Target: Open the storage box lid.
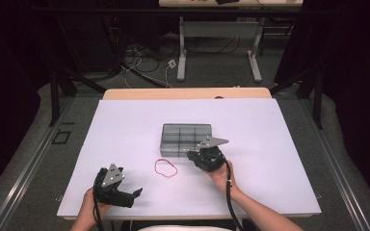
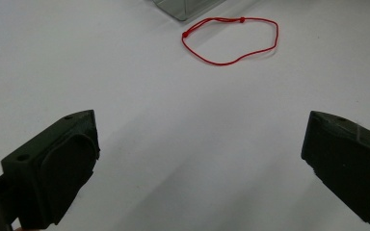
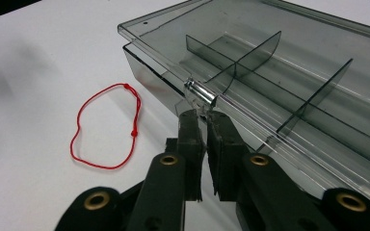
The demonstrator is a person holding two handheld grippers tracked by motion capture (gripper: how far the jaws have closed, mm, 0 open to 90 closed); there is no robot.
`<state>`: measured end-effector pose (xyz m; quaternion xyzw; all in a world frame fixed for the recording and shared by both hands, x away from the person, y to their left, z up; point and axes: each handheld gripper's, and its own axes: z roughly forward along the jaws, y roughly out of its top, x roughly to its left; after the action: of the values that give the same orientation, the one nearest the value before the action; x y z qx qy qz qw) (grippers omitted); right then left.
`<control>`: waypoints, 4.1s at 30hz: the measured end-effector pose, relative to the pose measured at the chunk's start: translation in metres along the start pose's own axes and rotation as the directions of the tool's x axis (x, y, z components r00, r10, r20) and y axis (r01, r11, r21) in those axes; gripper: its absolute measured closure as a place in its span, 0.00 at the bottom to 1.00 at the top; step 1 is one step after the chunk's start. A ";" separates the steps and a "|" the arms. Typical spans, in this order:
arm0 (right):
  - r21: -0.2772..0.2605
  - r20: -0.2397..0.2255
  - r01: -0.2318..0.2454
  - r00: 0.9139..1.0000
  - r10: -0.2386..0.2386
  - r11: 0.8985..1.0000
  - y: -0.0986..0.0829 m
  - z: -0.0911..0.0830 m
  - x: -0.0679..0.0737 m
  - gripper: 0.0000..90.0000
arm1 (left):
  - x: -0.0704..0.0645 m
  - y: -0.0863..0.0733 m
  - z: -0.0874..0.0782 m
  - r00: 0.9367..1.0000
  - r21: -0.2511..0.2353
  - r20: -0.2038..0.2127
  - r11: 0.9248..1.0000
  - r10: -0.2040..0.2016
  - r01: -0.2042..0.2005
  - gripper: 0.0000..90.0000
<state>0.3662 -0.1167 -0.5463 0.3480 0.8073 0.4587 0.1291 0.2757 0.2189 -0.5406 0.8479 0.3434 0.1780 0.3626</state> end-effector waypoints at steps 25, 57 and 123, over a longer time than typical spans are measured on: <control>-0.046 0.005 0.020 1.000 -0.020 0.999 0.007 -0.006 0.000 0.94 | 0.011 0.052 0.029 1.000 -0.011 0.017 1.000 -0.006 0.006 0.00; -0.033 0.001 0.048 0.999 -0.048 0.998 0.011 -0.008 0.000 0.93 | 0.008 0.112 0.084 0.996 0.019 -0.071 0.998 0.057 -0.056 0.61; 0.003 0.193 0.093 0.977 -0.092 0.996 0.017 -0.055 -0.042 0.71 | 0.008 0.108 0.080 0.993 -0.155 -0.105 0.985 0.060 -0.076 0.68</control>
<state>0.3750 -0.1755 -0.5070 0.3525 0.8050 0.4186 0.2291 0.3745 0.1314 -0.5147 0.8176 0.3168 0.2594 0.4048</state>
